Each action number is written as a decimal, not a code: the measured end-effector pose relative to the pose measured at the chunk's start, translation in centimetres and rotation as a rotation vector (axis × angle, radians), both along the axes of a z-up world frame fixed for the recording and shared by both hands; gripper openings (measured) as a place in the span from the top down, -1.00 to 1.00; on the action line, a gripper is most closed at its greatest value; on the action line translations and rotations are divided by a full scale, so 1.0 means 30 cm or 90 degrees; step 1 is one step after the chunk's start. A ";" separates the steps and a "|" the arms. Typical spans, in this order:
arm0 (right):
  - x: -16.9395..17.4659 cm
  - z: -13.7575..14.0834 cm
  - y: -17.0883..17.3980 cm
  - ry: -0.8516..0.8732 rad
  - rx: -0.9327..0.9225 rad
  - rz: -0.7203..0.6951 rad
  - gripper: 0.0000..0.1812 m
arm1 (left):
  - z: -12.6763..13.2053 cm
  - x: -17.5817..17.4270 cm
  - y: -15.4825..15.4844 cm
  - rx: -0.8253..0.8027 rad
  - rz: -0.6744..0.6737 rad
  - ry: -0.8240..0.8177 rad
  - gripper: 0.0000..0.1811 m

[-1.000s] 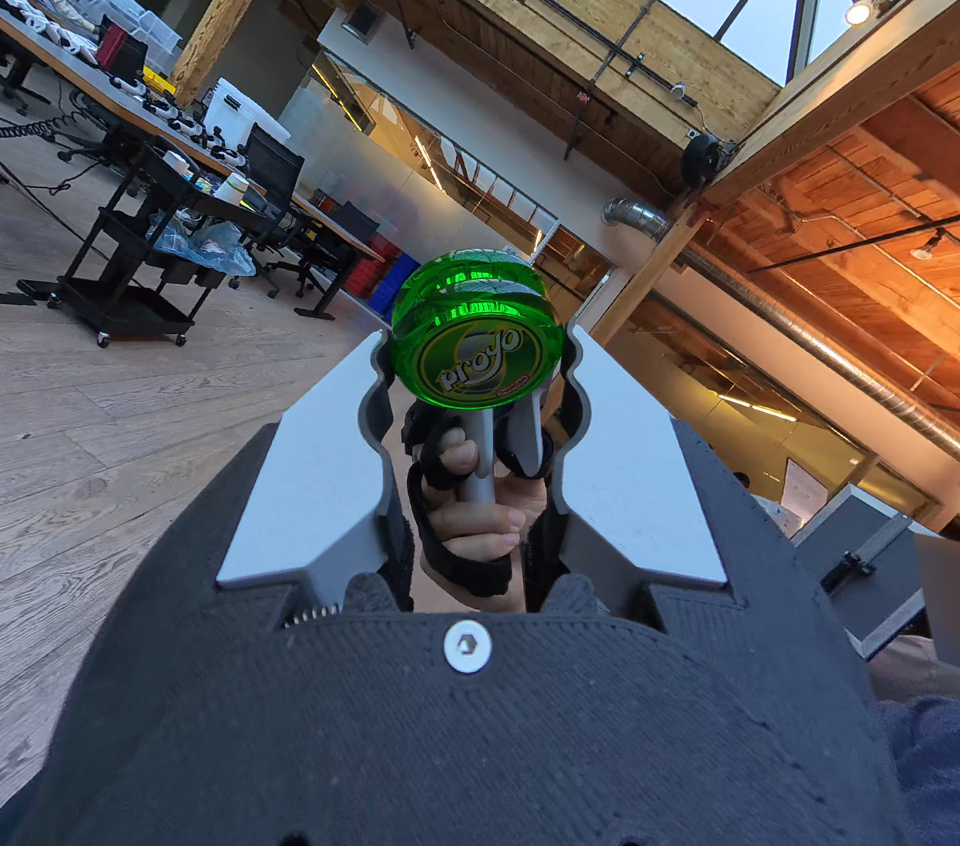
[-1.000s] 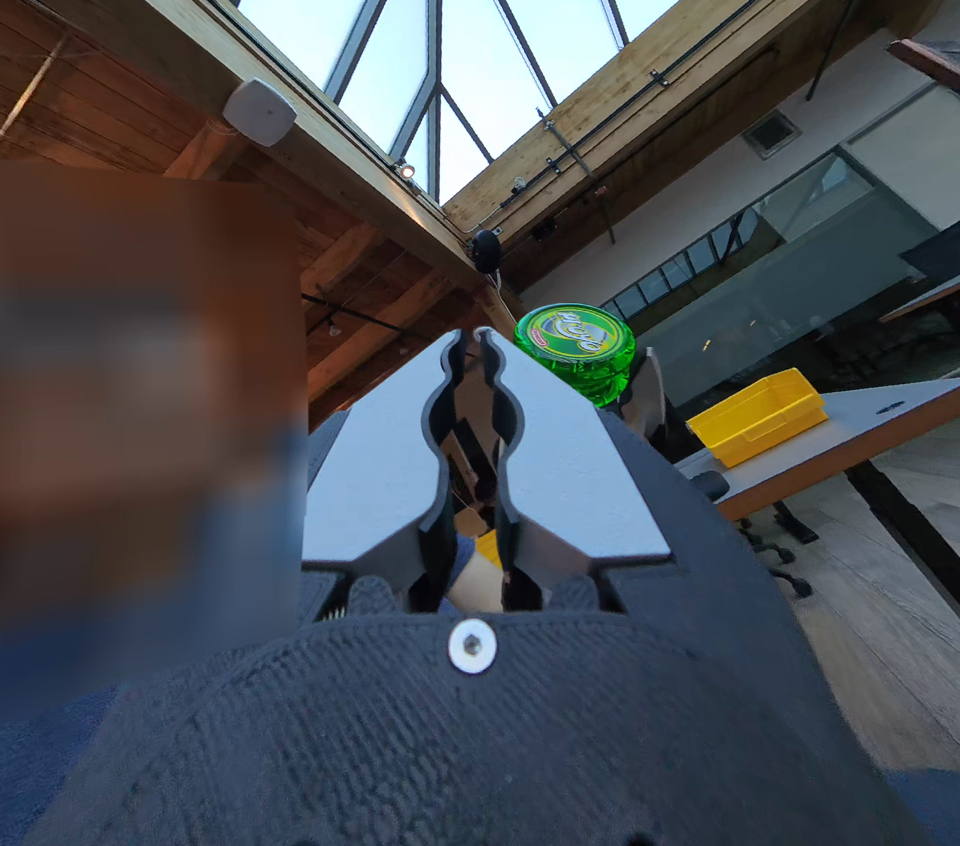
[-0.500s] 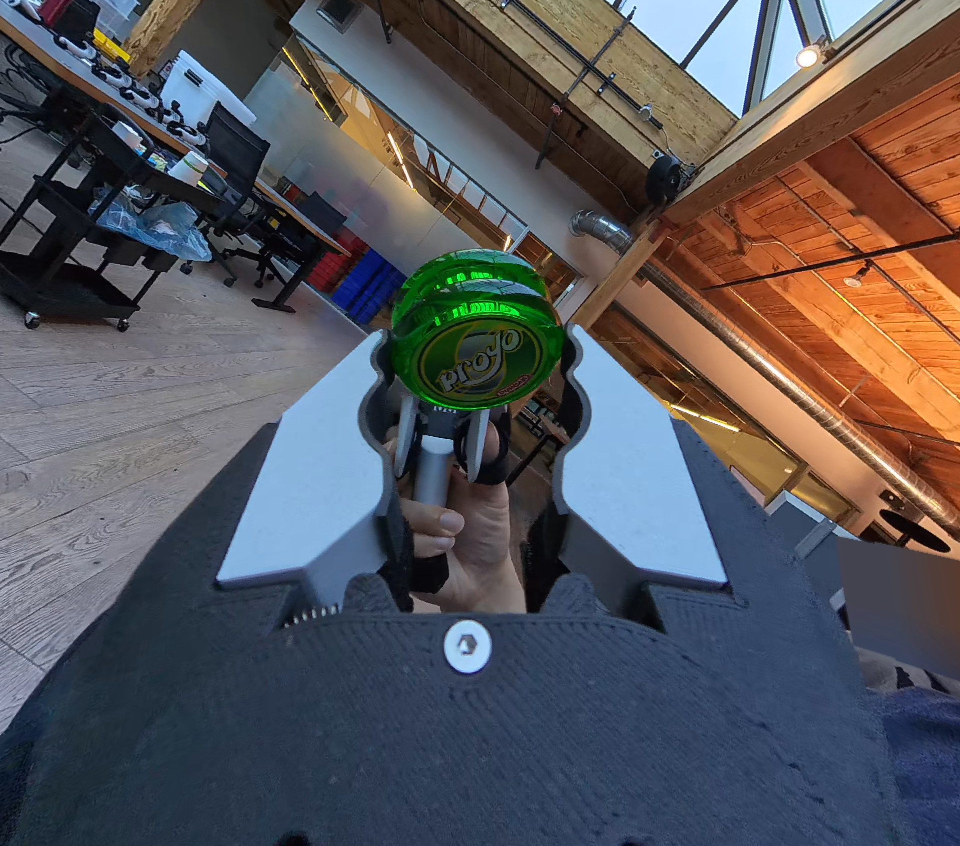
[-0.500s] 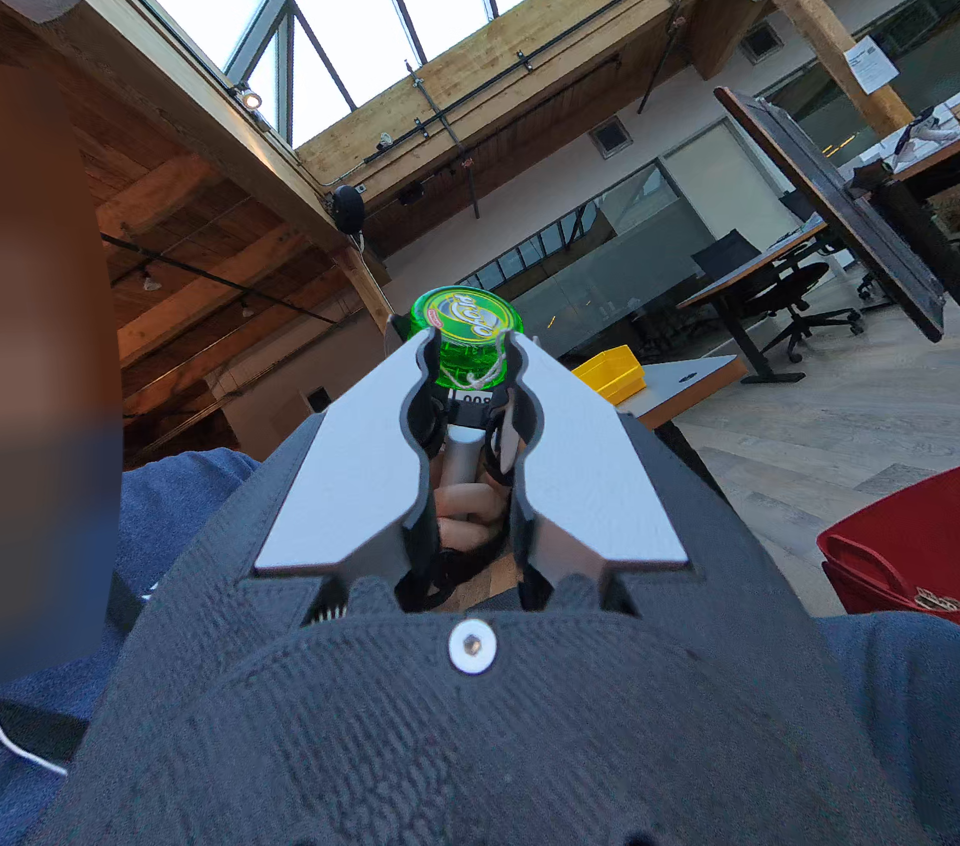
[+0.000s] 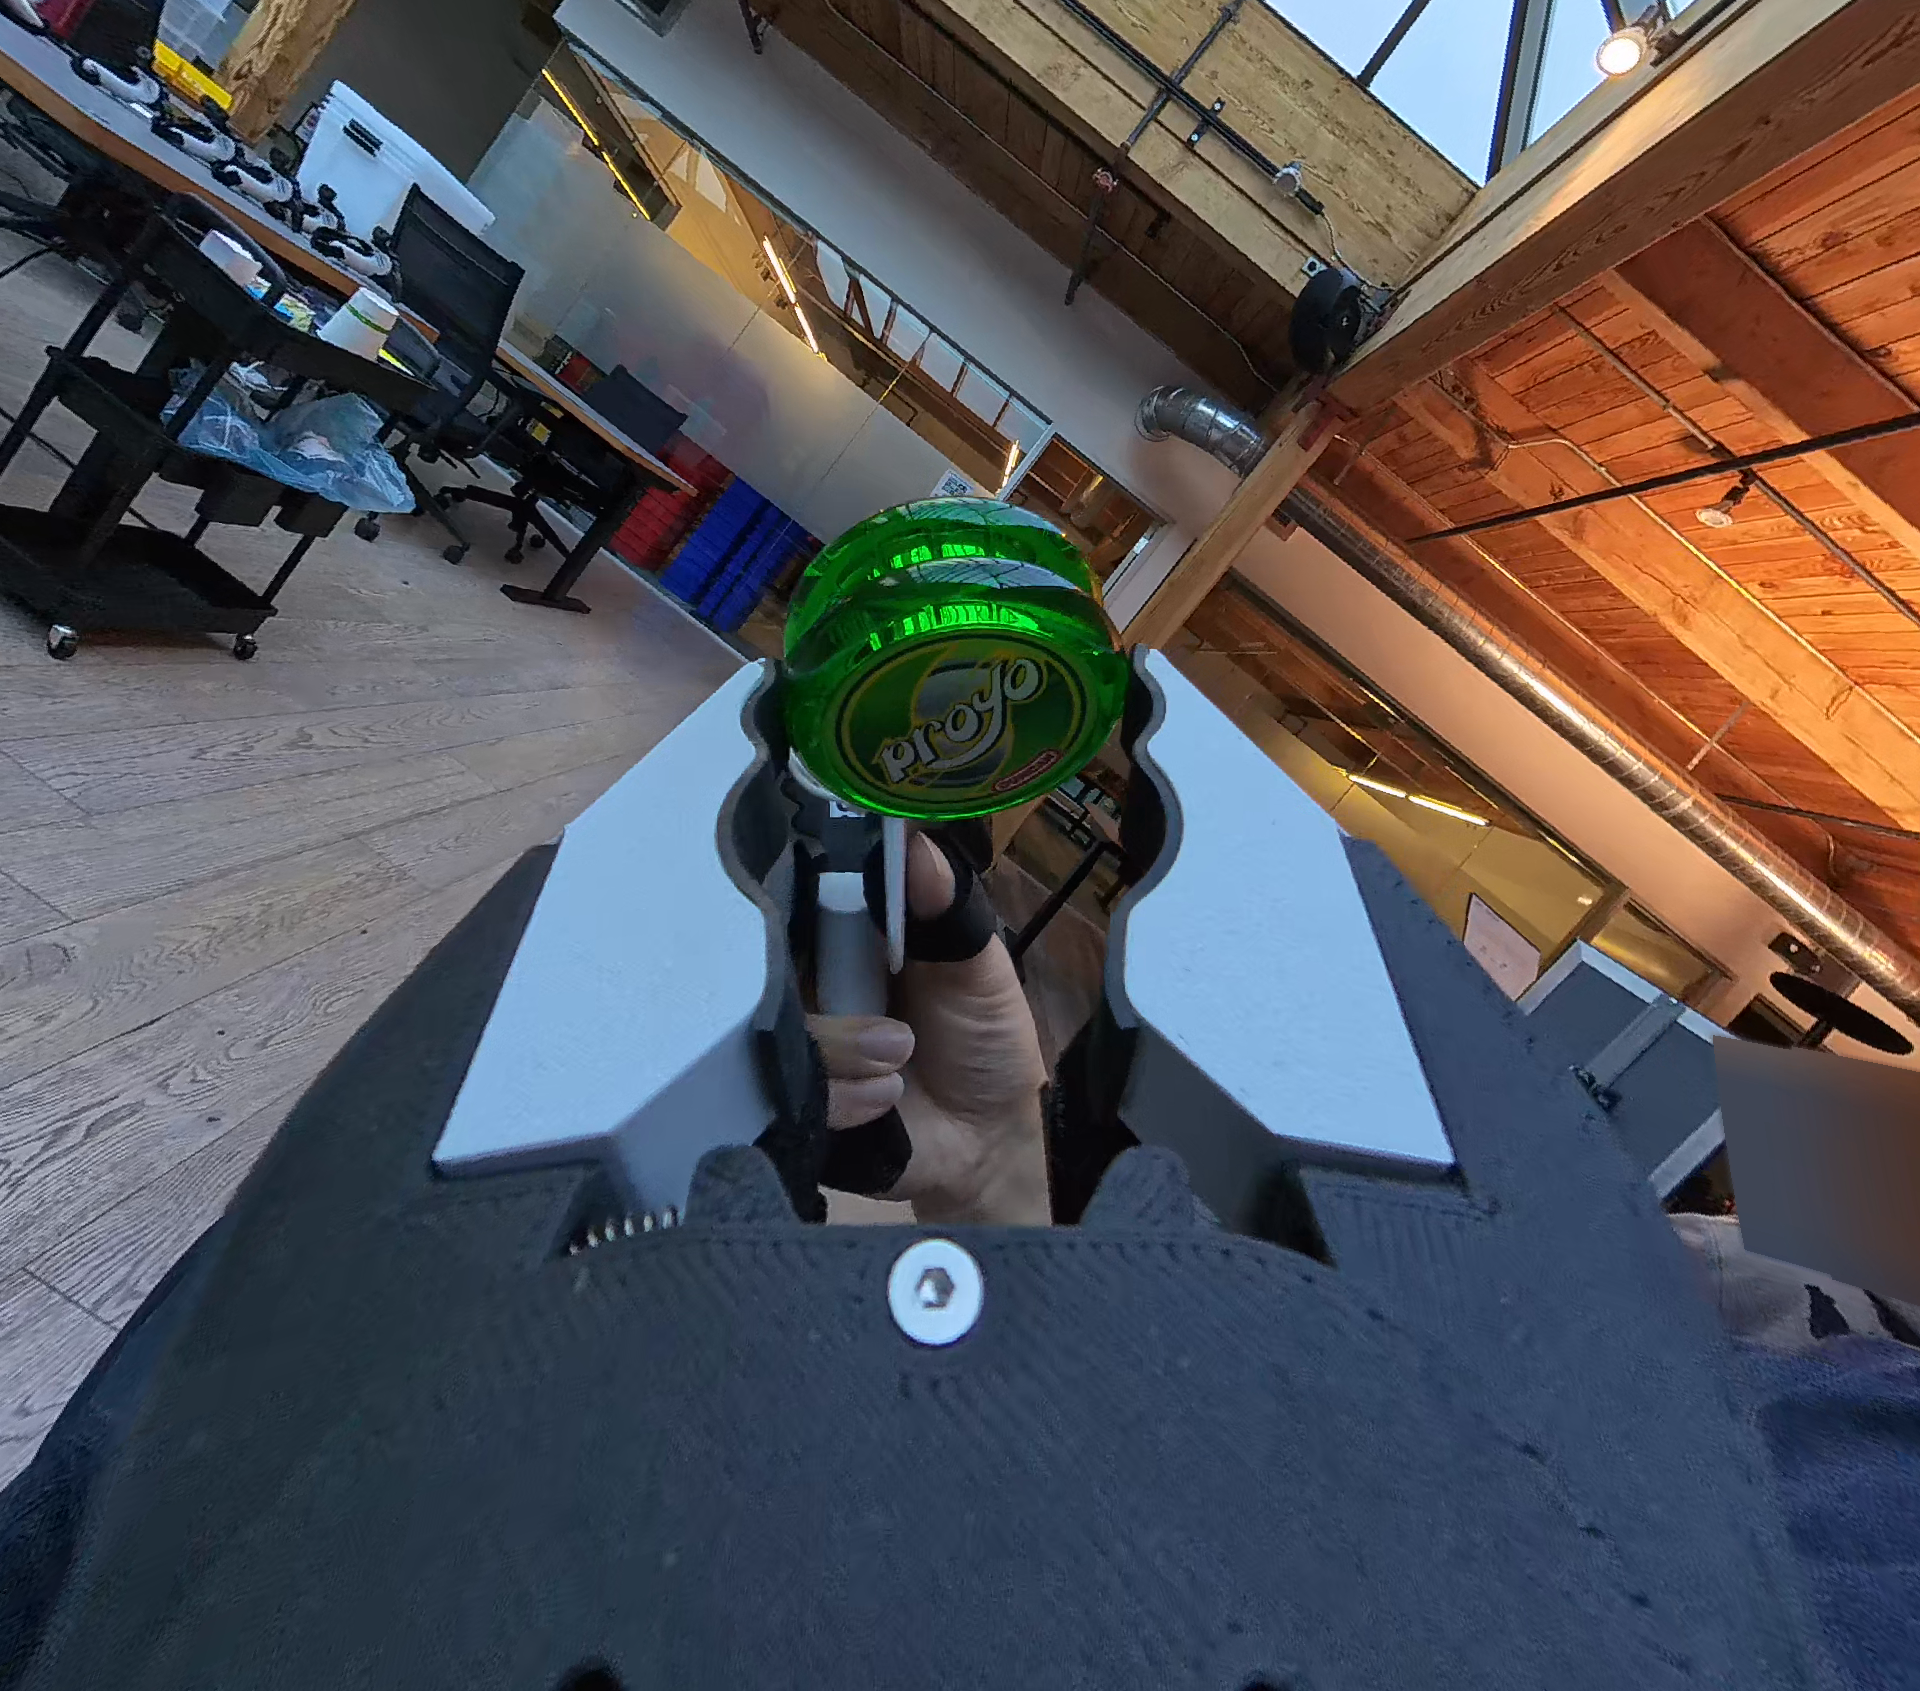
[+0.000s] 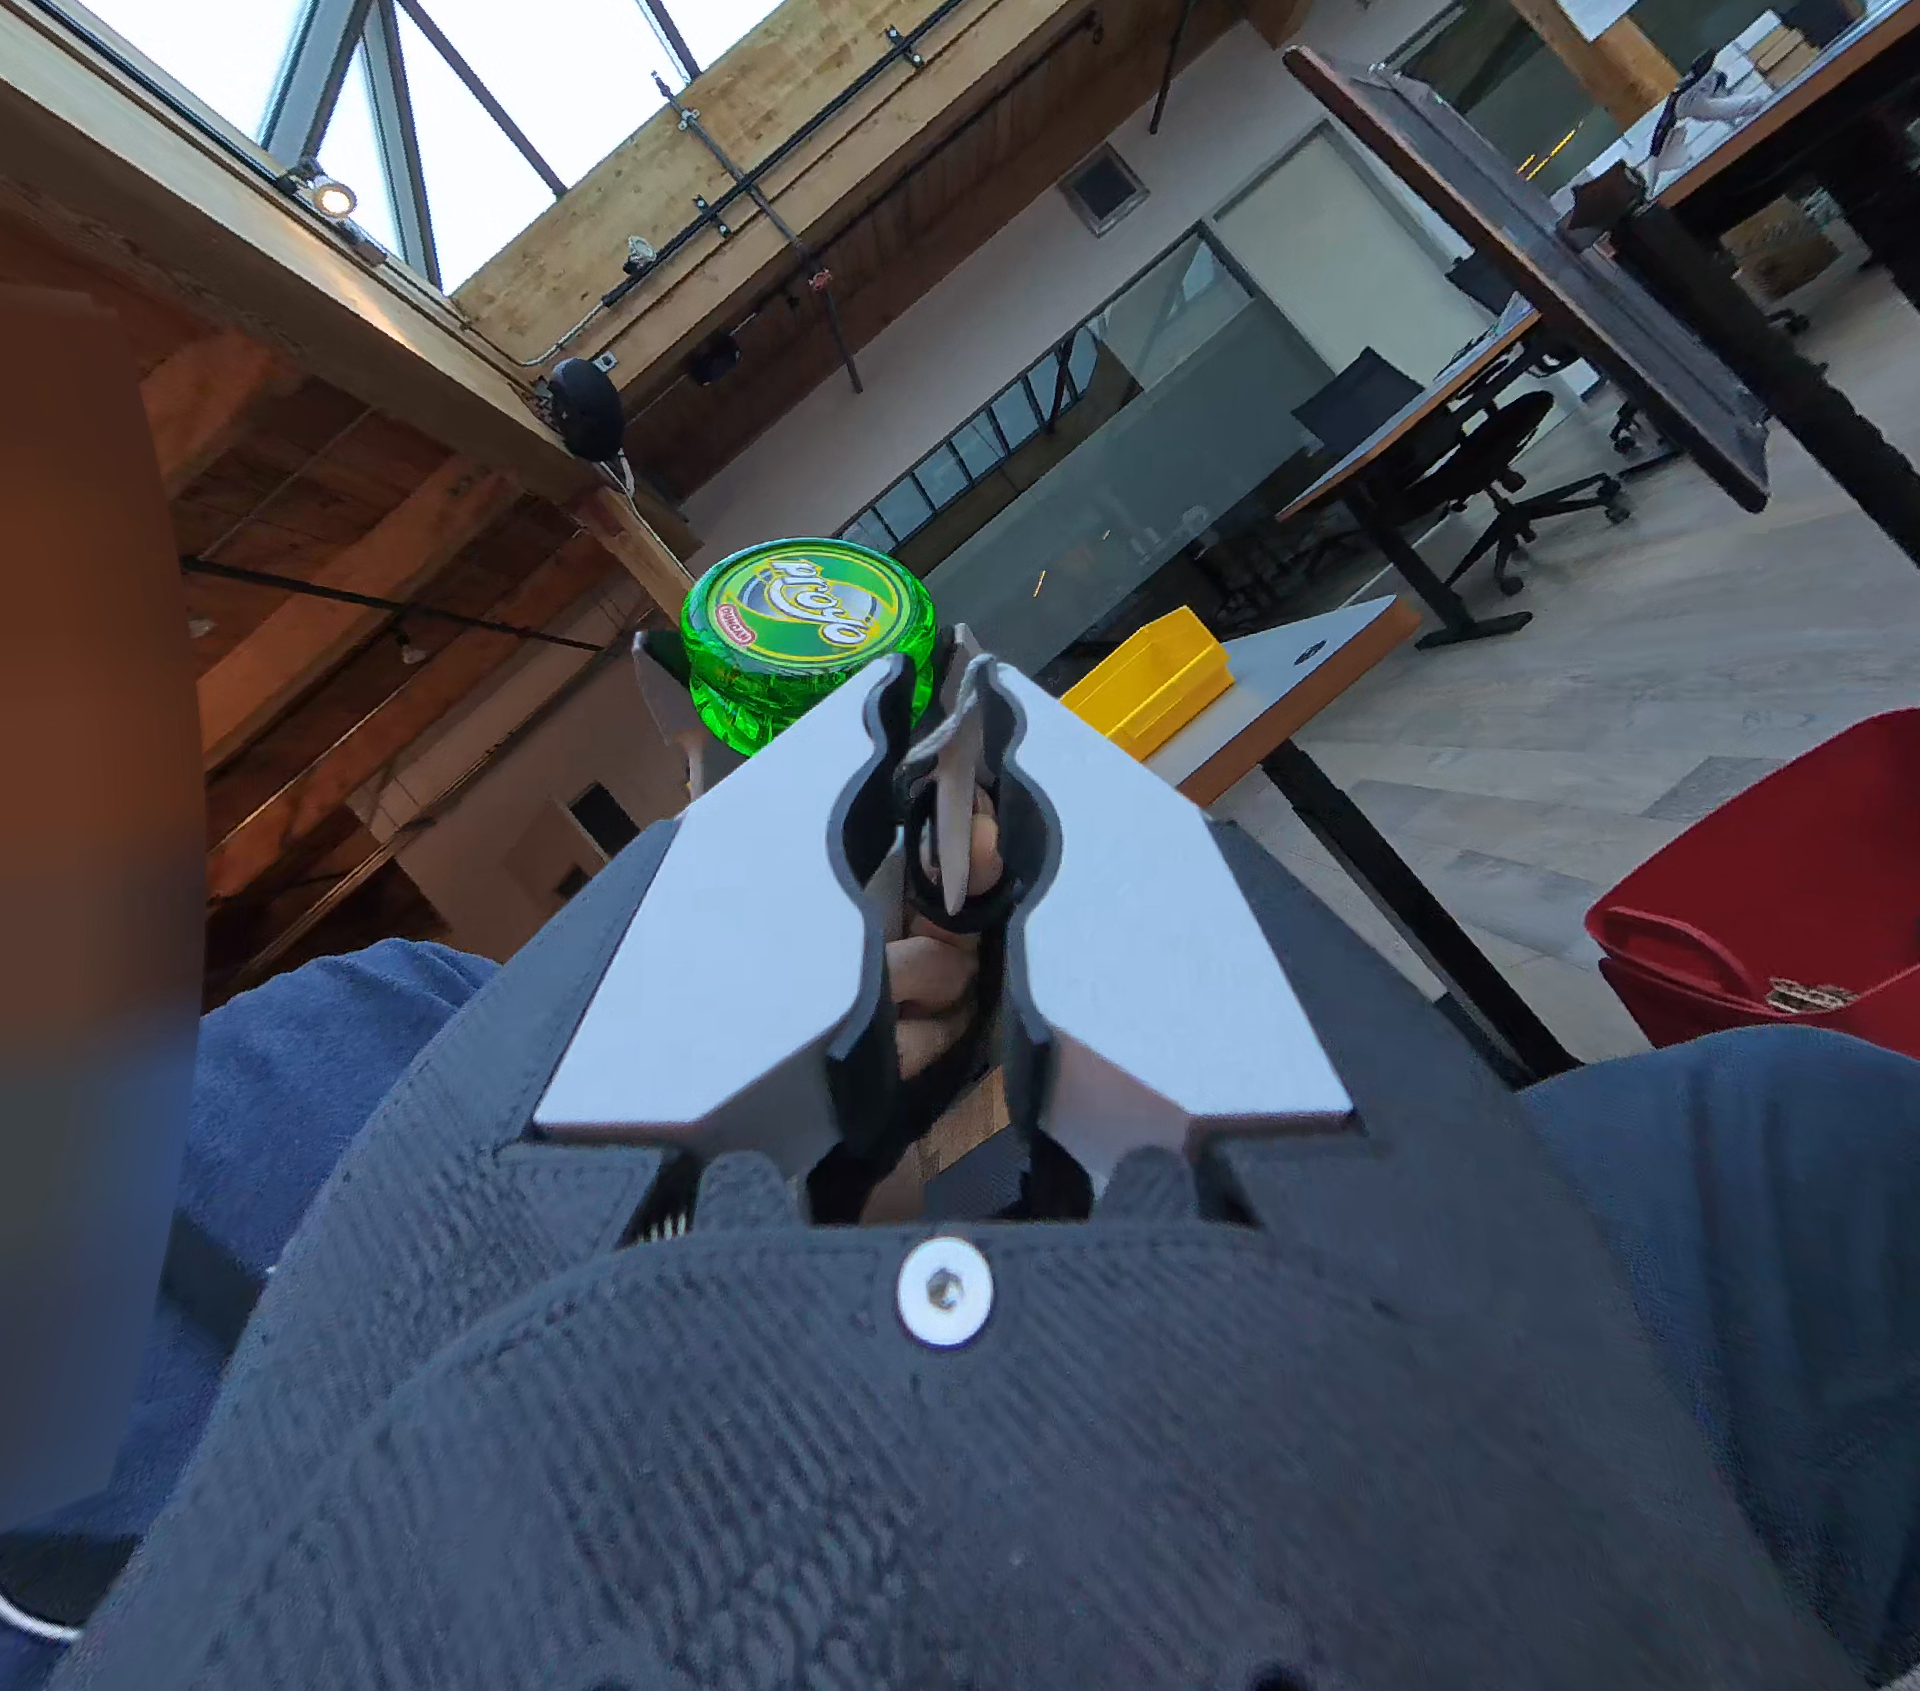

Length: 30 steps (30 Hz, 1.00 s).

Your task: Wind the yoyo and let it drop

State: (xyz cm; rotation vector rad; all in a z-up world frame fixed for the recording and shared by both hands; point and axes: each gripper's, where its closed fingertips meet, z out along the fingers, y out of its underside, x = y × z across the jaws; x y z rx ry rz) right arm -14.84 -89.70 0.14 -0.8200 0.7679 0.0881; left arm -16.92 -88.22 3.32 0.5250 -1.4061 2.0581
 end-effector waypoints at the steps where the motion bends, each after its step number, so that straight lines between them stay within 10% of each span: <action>1: 0.002 -0.002 0.004 0.003 -0.001 -0.003 0.89 | -0.001 0.000 0.000 0.000 0.000 0.000 0.30; 21: 0.019 -0.031 0.088 0.113 0.172 0.149 0.73 | 0.059 0.045 0.033 -0.028 0.025 -0.016 0.30; 30: 0.049 -0.043 0.094 -0.074 -0.060 -0.066 0.45 | 0.113 0.077 0.052 -0.053 0.023 -0.001 0.30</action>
